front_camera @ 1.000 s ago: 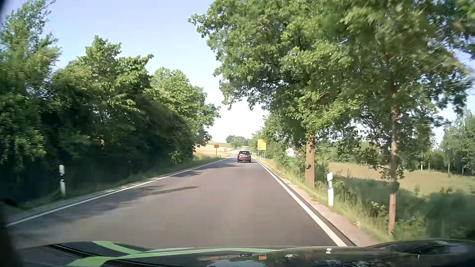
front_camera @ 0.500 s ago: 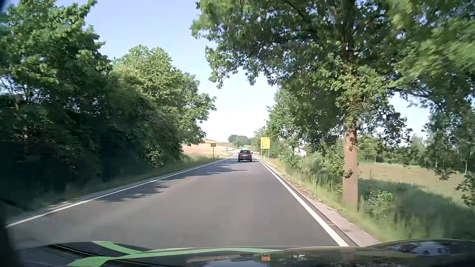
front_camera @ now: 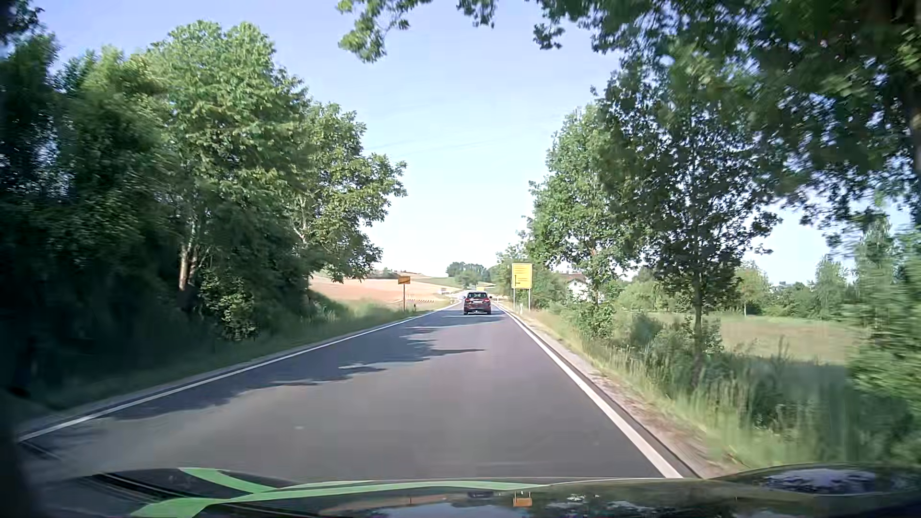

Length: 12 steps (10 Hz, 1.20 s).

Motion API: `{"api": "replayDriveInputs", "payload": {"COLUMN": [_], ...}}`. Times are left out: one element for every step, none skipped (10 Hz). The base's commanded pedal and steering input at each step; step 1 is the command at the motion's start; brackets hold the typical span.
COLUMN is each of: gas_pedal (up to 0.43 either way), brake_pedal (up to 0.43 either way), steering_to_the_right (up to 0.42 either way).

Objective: Follow the waypoints while adhering to traffic rules and regulations

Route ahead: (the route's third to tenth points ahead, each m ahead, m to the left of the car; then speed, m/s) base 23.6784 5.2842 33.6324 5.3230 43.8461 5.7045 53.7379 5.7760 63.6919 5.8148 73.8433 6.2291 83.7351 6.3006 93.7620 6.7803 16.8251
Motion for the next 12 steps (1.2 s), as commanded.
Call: {"api": "replayDriveInputs", "payload": {"gas_pedal": [0.189,0.189,0.209,0.209,0.209,0.209,0.209,0.209,0.209,0.177,0.157,0.157], "brake_pedal": [0.0,0.0,0.0,0.0,0.0,0.0,0.0,0.0,0.0,0.0,0.0,0.0], "steering_to_the_right": [-0.006,-0.004,-0.004,-0.003,-0.003,-0.003,-0.004,-0.003,-0.004,-0.004,-0.003,-0.003]}}
